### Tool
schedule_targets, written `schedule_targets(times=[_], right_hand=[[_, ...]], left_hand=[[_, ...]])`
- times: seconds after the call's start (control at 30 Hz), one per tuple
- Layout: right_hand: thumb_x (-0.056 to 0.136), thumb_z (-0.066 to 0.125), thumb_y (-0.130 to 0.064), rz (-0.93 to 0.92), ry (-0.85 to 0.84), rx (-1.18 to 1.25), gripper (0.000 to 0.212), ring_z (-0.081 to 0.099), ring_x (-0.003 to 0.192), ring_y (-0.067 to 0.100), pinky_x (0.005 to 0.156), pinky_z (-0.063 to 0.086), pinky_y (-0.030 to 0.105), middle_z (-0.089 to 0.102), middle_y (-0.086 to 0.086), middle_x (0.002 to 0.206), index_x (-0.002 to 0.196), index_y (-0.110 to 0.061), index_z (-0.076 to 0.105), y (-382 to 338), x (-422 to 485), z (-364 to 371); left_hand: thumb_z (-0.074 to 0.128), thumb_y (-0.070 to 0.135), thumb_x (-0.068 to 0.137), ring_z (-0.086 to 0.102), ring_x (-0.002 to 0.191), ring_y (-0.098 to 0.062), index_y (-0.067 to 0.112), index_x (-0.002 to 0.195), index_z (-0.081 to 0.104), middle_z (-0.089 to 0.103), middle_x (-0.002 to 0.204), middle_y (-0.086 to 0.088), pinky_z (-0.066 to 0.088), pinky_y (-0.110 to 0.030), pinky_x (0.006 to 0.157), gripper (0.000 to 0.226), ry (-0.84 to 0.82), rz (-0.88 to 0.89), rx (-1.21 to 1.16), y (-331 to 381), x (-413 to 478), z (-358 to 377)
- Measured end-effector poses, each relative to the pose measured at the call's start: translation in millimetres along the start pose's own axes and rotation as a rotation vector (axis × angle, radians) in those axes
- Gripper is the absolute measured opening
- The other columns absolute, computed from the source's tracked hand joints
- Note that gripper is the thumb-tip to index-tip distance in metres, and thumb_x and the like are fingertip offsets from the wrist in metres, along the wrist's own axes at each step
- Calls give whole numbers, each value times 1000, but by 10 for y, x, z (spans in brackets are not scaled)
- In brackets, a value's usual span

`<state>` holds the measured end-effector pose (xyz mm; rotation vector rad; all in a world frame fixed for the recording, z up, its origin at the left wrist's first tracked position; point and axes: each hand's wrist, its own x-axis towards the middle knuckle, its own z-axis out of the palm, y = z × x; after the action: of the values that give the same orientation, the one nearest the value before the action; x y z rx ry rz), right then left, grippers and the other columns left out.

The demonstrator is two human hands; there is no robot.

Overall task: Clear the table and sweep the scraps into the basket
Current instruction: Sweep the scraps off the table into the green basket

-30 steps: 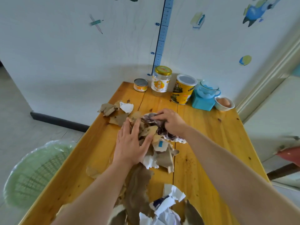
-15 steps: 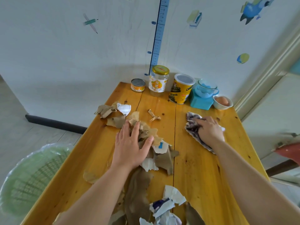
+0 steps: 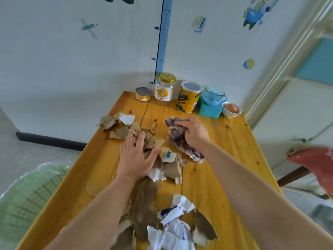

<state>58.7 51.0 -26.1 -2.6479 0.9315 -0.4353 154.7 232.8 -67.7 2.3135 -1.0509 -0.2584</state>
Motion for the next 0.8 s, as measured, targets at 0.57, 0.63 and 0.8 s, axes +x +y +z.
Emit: schedule_targets(times=[0.57, 0.63, 0.8], right_hand=[[96, 29, -38, 418, 8, -310, 39, 53, 98, 30, 72, 41, 33, 44, 11, 120, 127, -24, 49, 154, -846, 12], [97, 31, -36, 347, 0, -285, 36, 51, 88, 26, 67, 38, 31, 45, 10, 117, 125, -23, 51, -19, -776, 73], [97, 36, -30, 208, 93, -134, 31, 50, 80, 21, 62, 39, 28, 49, 9, 115, 122, -24, 55, 182, -551, -71]], left_hand=[[4, 72, 78, 8, 144, -23, 23, 147, 13, 13, 155, -10, 14, -40, 115, 86, 39, 10, 38, -195, -122, -89], [2, 73, 75, 10, 143, -23, 23, 147, 13, 13, 156, -10, 14, -40, 115, 89, 36, 13, 54, -189, -120, -88], [3, 68, 76, 11, 143, -24, 22, 147, 15, 14, 155, -10, 14, -40, 115, 86, 37, 17, 26, -165, -136, -128]])
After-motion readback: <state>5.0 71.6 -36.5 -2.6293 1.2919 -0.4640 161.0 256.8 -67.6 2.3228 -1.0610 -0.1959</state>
